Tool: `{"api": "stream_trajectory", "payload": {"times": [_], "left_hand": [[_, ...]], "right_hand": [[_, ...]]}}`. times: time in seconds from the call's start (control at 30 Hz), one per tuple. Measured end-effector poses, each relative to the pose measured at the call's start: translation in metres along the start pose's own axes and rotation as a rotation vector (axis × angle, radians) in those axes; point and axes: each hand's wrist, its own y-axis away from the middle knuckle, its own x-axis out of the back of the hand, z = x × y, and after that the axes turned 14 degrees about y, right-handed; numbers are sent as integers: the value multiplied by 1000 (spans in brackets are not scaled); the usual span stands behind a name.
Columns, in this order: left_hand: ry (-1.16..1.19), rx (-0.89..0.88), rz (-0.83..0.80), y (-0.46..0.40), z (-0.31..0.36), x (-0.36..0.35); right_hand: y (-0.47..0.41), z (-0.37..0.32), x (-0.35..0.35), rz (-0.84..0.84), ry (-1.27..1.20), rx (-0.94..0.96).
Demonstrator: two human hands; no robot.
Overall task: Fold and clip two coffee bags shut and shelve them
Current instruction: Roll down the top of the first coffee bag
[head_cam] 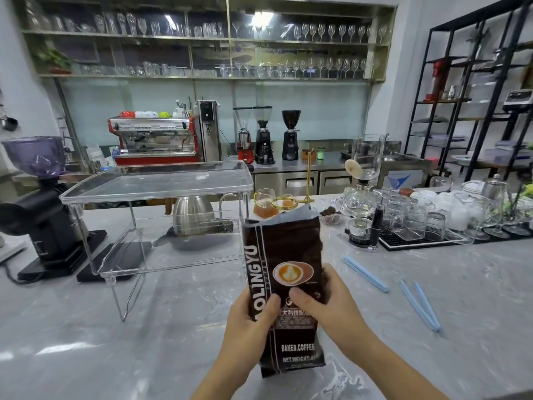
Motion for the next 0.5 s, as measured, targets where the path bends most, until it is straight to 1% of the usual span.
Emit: {"api": "stream_trajectory", "payload": {"times": [0.1,0.17,0.3,0.4,0.5], "left_hand": [[19,-2,-27,-3,-3,6],[23,-26,-68,-5,-4,9],[24,-32,-131,-8,-3,8],[34,-7,-100,-8,-4,-2],[7,-28,-10,-6,-7,-10]], "right_hand": [[0,9,7,-53,68,5],[0,16,8,-51,86,-1],[2,21,6,-12,42,4],[5,18,-4,51,1,13],[9,22,-18,159,-49,22]]}}
